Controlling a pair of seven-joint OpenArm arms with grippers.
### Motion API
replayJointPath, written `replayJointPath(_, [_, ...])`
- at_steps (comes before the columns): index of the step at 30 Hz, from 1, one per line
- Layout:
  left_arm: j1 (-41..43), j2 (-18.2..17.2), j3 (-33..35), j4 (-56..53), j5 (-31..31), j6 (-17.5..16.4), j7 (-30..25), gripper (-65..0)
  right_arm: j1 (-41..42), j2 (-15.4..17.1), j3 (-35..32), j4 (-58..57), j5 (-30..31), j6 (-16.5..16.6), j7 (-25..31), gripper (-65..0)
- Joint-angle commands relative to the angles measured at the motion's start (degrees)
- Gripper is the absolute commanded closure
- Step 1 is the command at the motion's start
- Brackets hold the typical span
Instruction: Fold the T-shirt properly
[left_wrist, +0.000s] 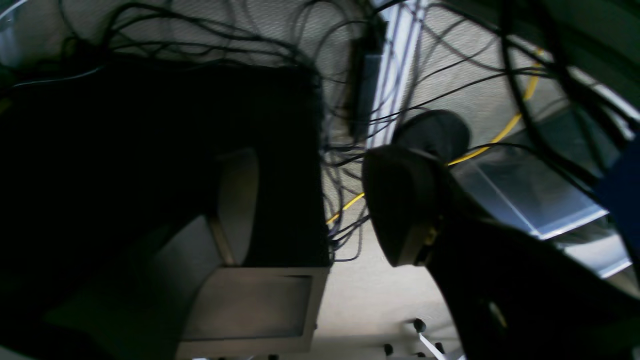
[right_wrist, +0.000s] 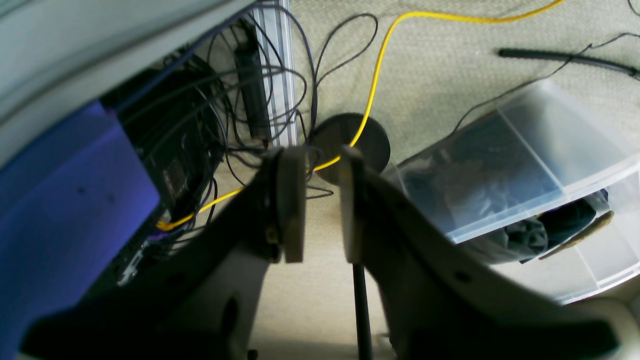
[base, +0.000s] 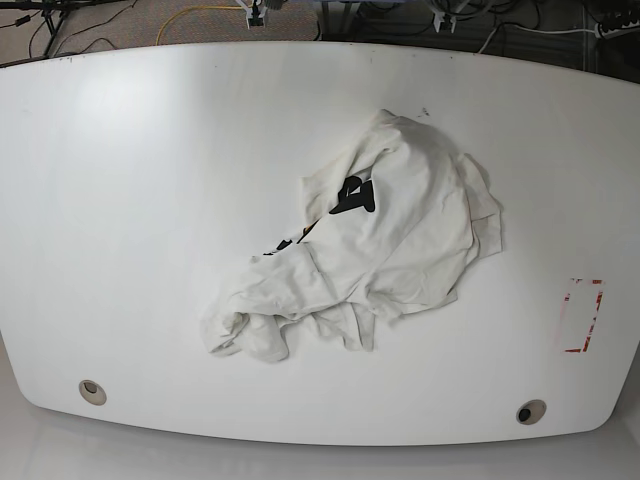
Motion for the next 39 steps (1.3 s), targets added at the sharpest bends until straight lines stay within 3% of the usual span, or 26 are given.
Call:
replayJointPath(1, [0.52, -0.63, -0.15, 0.26, -0.32, 0.23, -0.48, -35.9, -0.45, -0.28, 0.13, 0.18, 0.12, 0.05, 0.01, -11.7])
replayJointPath(39, [-0.01, -0.67, 0.11, 0.36, -0.19, 0.19, 0.21, -35.8, -0.58, -0.01, 0.41, 0.3, 0.18, 0.04, -0.12, -11.6])
